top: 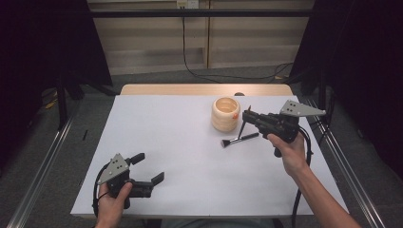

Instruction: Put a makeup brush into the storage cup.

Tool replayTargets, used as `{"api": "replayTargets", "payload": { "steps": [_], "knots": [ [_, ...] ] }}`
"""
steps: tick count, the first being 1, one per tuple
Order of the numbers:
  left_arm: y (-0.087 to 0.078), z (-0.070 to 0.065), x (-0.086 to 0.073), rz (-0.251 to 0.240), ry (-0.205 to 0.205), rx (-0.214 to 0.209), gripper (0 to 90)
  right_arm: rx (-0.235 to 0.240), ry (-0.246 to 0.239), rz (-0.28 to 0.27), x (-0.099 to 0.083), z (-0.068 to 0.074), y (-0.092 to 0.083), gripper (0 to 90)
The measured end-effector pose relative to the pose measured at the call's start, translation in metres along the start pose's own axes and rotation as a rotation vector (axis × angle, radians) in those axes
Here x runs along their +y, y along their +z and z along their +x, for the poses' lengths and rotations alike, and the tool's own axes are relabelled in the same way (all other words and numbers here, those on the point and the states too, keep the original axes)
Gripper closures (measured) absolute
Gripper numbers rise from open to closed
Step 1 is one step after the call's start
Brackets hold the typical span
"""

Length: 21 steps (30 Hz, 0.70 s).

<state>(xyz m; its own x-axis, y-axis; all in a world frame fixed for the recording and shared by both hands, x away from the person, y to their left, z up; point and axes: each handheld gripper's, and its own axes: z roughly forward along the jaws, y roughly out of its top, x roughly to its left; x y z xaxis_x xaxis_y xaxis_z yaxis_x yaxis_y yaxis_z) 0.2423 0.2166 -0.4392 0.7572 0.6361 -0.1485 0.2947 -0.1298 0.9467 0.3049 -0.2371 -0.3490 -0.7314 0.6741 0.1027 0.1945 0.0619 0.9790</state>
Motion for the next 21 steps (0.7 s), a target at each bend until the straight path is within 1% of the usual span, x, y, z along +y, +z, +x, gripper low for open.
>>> {"api": "replayTargets", "payload": {
  "steps": [3, 4, 6, 11, 14, 19, 21],
  "knots": [
    [-0.001, 0.002, -0.001, 0.002, -0.007, 0.012, 1.3, -0.01, -0.006, -0.003, 0.007, -0.004, 0.004, 83.8],
    [-0.001, 0.003, -0.001, -0.005, -0.012, 0.011, 1.3, -0.012, -0.01, -0.004, 0.01, -0.005, 0.006, 83.8],
    [-0.002, 0.004, -0.001, 0.0, -0.007, 0.011, 1.3, -0.019, -0.012, -0.01, 0.014, -0.008, 0.009, 83.8],
    [-0.003, 0.003, -0.001, -0.007, -0.012, 0.006, 1.3, -0.036, -0.018, -0.002, 0.021, -0.014, 0.017, 83.8],
    [-0.002, 0.003, -0.001, -0.003, -0.006, -0.001, 1.3, -0.048, -0.015, 0.0, 0.024, -0.018, 0.024, 83.8],
    [-0.002, 0.003, -0.001, 0.008, 0.005, -0.003, 1.3, -0.061, -0.02, -0.001, 0.032, -0.02, 0.037, 83.8],
    [-0.002, 0.003, -0.001, 0.006, 0.003, -0.004, 1.3, -0.062, -0.02, -0.007, 0.036, -0.022, 0.042, 83.8]
  ]
}}
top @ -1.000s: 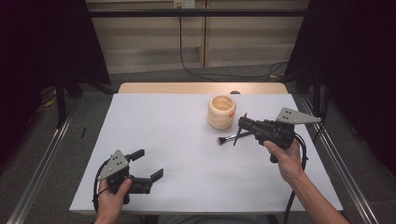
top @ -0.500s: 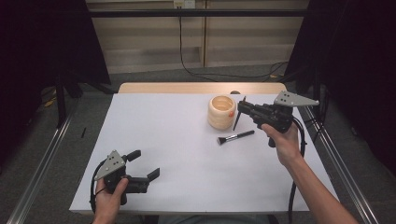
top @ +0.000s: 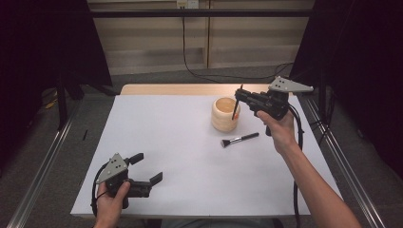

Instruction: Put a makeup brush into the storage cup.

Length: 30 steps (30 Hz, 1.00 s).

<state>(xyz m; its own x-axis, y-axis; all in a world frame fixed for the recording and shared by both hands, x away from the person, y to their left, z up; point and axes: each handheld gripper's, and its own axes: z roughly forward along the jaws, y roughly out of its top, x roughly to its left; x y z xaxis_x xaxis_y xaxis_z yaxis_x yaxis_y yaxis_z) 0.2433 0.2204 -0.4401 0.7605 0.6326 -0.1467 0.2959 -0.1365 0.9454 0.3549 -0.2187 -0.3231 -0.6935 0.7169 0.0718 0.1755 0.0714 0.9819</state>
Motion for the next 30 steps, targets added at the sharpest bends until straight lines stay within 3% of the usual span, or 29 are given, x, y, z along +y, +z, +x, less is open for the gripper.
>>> {"api": "replayTargets", "payload": {
  "steps": [8, 15, 18, 30],
  "knots": [
    [-0.001, 0.0, 0.001, -0.012, -0.004, -0.003, 1.3, -0.029, -0.018, -0.001, 0.015, -0.008, 0.016, 83.8],
    [-0.003, 0.001, 0.001, -0.01, -0.003, -0.01, 1.3, -0.058, -0.005, 0.001, 0.019, -0.019, 0.029, 83.7],
    [-0.006, 0.001, 0.002, -0.01, 0.015, -0.009, 1.3, -0.067, 0.005, 0.0, 0.018, -0.023, 0.032, 83.8],
    [-0.006, 0.002, 0.0, -0.009, 0.017, 0.001, 1.3, -0.104, 0.008, 0.048, 0.005, -0.036, 0.046, 83.8]
  ]
}}
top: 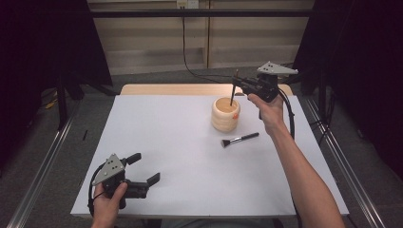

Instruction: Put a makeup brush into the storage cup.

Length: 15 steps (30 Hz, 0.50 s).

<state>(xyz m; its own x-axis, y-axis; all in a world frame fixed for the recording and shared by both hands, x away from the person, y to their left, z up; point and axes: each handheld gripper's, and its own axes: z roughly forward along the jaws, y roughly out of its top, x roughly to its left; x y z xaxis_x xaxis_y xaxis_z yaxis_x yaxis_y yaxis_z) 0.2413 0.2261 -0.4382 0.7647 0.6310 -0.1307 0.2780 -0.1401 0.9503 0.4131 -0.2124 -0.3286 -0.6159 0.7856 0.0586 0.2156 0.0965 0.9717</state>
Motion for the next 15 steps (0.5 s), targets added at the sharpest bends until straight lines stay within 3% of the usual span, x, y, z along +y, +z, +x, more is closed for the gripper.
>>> {"api": "replayTargets", "payload": {
  "steps": [15],
  "knots": [
    [0.001, -0.001, -0.001, 0.013, 0.002, -0.001, 1.3, -0.011, 0.006, 0.035, -0.016, -0.002, 0.011, 83.8]
  ]
}}
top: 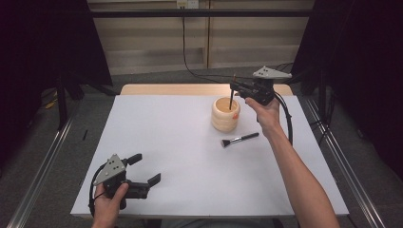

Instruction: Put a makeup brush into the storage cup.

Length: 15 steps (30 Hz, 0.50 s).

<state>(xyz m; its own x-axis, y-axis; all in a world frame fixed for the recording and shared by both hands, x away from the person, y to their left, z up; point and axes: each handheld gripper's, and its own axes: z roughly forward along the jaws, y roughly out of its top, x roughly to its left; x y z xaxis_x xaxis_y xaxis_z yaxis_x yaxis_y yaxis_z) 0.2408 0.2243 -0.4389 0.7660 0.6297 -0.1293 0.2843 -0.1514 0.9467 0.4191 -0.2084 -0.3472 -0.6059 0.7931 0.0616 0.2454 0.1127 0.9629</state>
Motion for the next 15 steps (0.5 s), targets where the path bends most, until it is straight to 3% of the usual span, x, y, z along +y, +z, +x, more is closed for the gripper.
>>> {"api": "replayTargets", "payload": {
  "steps": [15],
  "knots": [
    [-0.001, 0.0, 0.001, -0.007, 0.005, 0.001, 1.3, -0.005, 0.01, 0.018, -0.019, 0.002, 0.01, 83.8]
  ]
}}
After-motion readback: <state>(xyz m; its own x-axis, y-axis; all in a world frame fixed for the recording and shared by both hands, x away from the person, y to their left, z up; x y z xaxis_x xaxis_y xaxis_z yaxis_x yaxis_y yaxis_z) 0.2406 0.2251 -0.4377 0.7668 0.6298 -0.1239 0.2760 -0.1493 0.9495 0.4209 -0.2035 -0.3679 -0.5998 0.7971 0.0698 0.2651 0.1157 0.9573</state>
